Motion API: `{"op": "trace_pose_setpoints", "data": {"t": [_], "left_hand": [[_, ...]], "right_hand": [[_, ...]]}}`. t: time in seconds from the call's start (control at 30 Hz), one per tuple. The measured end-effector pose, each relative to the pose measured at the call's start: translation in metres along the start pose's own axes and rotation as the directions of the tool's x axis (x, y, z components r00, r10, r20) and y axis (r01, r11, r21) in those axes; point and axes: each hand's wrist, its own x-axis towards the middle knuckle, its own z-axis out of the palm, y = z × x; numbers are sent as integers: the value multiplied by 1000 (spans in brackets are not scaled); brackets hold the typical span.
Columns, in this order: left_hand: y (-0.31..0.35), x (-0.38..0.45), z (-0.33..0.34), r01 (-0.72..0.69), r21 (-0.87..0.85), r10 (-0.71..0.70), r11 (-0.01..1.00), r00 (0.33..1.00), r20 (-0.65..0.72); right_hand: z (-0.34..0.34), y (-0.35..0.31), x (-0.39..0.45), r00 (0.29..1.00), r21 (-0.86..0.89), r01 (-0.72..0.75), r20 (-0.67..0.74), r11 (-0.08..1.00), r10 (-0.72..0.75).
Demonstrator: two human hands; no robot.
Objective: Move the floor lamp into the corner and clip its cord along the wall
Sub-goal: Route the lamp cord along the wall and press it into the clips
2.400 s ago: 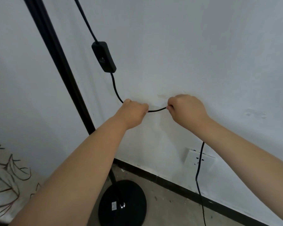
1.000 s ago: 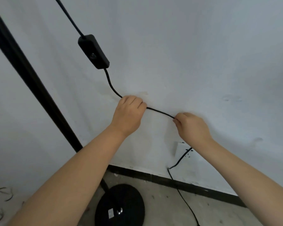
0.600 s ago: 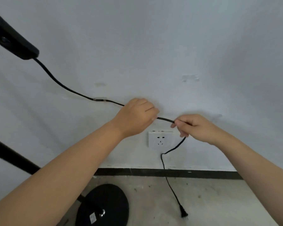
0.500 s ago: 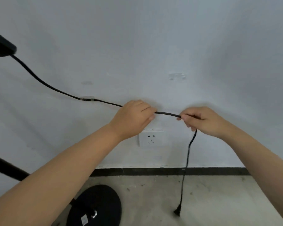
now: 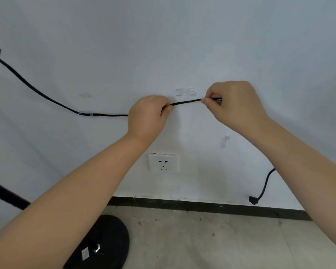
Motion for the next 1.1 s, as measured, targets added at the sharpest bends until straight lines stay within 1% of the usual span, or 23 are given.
{"op": "trace_pose_setpoints", "data": {"t": [0.07, 0.17, 0.23, 0.27, 0.33, 0.4, 0.47, 0.6, 0.73, 0.83, 0.93, 1.03, 1.1], "left_hand": [[6, 1, -3, 13, 57, -10, 998, 999, -44], [12, -1, -9, -29, 126, 36, 992, 998, -53], [17, 0, -10, -37, 139, 50, 990, 995, -86], [18, 2, -10, -17, 129, 30, 991, 995, -99], [18, 8, -11, 29, 108, -20, 994, 997, -79], [18, 10, -13, 16, 108, -9, 994, 998, -66], [19, 11, -17, -21, 105, 26, 994, 998, -51], [19, 11, -18, -163, 99, 171, 982, 983, -68], [19, 12, -21, -240, 65, 242, 969, 970, -29], [26, 17, -22, -319, 63, 318, 946, 948, 26], [32, 21, -18, -339, 66, 337, 938, 940, 46], [32, 19, -13, -347, 93, 349, 933, 937, 0], [31, 12, -7, -349, 163, 360, 923, 932, -45]], "right_hand": [[-3, -2, 6, 999, -27, 41, -22, 999, -41], [-5, -6, 13, 998, -60, 53, -20, 997, -55], [-9, -7, 14, 997, -52, 56, -43, 997, -59], [-10, -8, 15, 996, -46, 62, -61, 997, -64], [-12, -9, 19, 995, -36, 64, -76, 997, -66], [-14, -9, 23, 997, -28, 54, -59, 998, -56], [-16, -6, 25, 998, -4, 37, -59, 999, -37], [-13, 2, 22, 987, 108, 4, -161, 994, 14], [-2, 7, 10, 980, 144, -47, -185, 988, 74], [3, 12, 2, 970, 156, -93, -208, 983, 124], [8, 19, -8, 965, 171, -104, -219, 980, 140], [10, 29, -23, 971, 189, -102, -194, 977, 139], [12, 37, -37, 979, 234, -116, -136, 965, 151]]}}
